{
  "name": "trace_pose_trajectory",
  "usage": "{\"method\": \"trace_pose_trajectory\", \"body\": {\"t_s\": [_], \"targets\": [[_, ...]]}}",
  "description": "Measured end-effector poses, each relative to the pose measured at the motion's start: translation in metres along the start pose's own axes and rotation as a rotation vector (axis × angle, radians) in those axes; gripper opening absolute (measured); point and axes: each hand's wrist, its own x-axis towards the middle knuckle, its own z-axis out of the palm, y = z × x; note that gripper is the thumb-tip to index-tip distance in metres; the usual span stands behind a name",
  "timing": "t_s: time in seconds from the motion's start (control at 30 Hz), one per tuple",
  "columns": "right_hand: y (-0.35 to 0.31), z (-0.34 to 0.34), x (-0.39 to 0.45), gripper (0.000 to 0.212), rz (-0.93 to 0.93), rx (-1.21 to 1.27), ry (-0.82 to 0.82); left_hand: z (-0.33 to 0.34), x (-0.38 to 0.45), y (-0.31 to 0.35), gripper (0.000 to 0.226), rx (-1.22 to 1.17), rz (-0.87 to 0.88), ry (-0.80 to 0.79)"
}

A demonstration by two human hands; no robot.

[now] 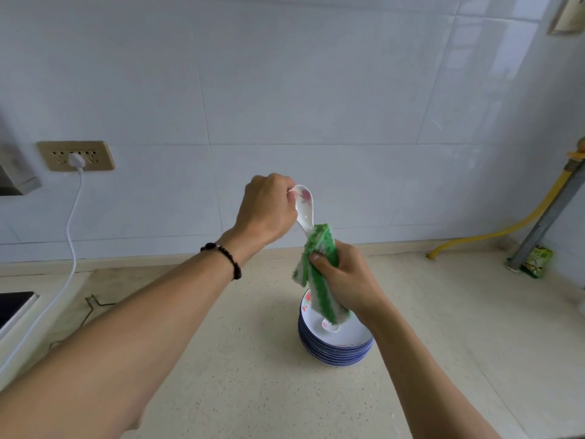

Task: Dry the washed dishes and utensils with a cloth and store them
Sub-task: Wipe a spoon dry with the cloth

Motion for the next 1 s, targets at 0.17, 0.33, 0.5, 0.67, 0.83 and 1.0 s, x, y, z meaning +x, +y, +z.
{"method": "trace_pose_trajectory", "body": {"t_s": [0.17,0.33,0.5,0.67,0.83,1.0], "targets": [[-0.008,0.000,0.008,0.025,0.034,0.141,0.136,-0.001,-0.019,0.019,0.049,0.003,0.167,-0.098],[-0.008,0.009,-0.005,0.016,0.032,0.066,0.013,-0.011,-0.004,-0.007,0.029,0.000,0.034,-0.138],[-0.020,0.017,0.010,0.013,0.042,0.217,0.168,-0.006,-0.020,0.003,0.028,0.023,0.115,-0.345],[-0.014,0.025,0.014,0.013,0.192,0.700,0.313,-0.014,-0.035,-0.002,0.029,-0.064,-0.075,-0.230],[-0.021,0.037,0.017,0.027,0.255,1.042,0.415,0.002,-0.064,-0.015,0.034,-0.391,-0.267,-0.555],[-0.029,0.062,0.010,0.030,0.229,1.138,0.400,-0.002,-0.071,-0.016,0.042,-0.387,-0.187,-0.534]]}}
